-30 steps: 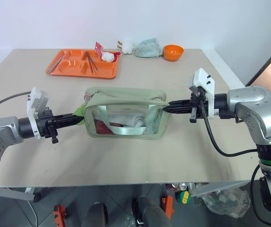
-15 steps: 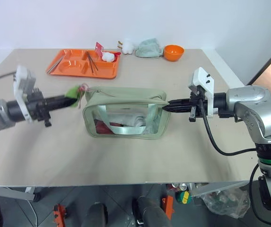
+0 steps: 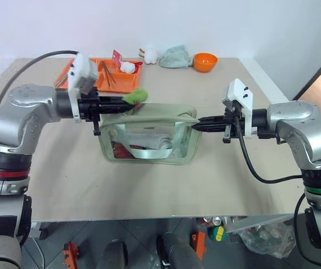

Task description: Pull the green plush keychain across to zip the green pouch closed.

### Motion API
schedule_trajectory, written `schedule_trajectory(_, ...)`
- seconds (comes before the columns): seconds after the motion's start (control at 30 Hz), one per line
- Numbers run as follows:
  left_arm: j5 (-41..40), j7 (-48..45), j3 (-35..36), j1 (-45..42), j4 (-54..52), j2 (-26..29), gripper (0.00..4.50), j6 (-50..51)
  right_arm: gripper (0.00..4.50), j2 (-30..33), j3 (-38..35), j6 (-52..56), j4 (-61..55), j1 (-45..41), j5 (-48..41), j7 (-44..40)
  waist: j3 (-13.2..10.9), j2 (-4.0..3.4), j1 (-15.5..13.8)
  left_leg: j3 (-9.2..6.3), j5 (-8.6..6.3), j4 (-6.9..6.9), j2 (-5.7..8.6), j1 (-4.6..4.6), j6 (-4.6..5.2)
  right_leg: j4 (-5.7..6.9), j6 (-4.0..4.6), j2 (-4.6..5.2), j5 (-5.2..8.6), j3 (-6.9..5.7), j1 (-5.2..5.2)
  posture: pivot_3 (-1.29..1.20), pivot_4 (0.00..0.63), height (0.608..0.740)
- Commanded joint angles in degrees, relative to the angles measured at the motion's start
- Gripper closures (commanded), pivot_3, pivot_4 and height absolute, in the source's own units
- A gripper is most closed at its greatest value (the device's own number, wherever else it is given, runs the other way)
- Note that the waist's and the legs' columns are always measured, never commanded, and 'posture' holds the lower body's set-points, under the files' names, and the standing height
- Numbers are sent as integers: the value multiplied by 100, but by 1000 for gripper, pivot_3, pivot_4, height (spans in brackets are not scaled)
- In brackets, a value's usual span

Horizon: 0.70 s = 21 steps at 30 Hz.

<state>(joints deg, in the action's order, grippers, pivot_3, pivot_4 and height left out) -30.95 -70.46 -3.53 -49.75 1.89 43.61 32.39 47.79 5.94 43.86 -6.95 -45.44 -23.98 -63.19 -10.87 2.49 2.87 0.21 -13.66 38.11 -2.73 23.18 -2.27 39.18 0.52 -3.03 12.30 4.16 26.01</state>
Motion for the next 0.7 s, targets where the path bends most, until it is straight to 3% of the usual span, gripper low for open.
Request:
schedule_trajectory(0.03,158,-170,-87,-131,-66,34,4490,-82,4500,37,-189,8,-227,-3,-56,85,0,0,1,0,0,0,1,-1,0,0,0,1,0,0,-1,0,150,740)
schedule_trajectory(0.4,50,-52,294,-367,218,89,944,149,4500,2,-174,-41,-207,-10,-83,138,0,0,1,-2,1,1,1,0,2,0,0,0,0,-1,0,0,150,740)
schedule_trajectory(0.47,-106,-87,435,-346,154,165,136,302,4500,-21,-153,-50,-192,-35,-74,145,0,0,2,-2,1,0,0,0,2,0,0,0,0,-2,1,0,150,740)
schedule_trajectory(0.7,-820,-123,1117,-292,-27,439,36,964,4500,-52,-134,-79,-154,-70,-66,128,0,0,5,-3,1,0,-1,0,2,0,0,-1,0,-3,1,0,150,740)
